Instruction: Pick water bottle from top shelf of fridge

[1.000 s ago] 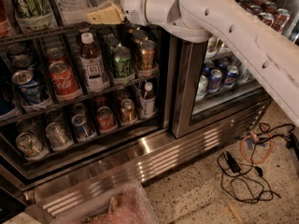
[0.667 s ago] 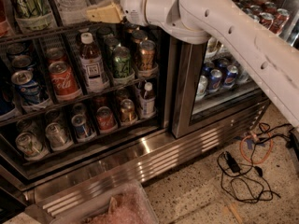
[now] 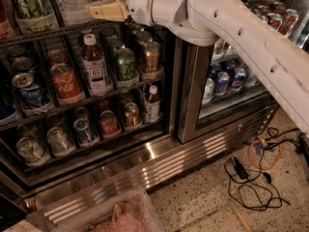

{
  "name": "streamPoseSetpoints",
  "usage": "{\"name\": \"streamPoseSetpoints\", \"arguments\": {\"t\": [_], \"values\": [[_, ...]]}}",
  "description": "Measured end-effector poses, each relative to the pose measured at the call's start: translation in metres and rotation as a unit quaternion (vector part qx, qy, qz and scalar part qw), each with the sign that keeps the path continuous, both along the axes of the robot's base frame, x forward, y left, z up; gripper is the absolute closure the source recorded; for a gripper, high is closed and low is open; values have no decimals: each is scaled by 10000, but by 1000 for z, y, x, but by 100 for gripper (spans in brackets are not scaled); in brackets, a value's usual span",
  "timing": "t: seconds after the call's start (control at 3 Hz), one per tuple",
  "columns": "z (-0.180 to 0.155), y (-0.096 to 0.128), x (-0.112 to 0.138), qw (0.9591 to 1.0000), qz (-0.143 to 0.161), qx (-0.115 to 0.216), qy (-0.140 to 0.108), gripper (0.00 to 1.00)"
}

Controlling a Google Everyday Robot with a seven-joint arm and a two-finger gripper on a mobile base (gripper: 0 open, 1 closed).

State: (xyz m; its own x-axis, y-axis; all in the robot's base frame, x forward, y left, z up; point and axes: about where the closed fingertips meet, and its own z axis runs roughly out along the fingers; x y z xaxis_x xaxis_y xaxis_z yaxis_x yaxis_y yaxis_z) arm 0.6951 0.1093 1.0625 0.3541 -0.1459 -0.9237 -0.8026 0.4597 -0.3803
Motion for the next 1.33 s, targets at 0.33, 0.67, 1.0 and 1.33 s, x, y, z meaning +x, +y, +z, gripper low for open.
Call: {"name": "streamPoseSetpoints", "arguments": {"t": [0.33, 0.67, 1.0, 1.33], "values": [[1, -5, 1, 10000, -13, 94, 6, 39], [2, -5, 1, 10000, -12, 96, 6, 39], [7, -6, 2, 9998, 21, 191, -6, 38], [18, -3, 5, 9992, 97, 394, 0, 38]]}}
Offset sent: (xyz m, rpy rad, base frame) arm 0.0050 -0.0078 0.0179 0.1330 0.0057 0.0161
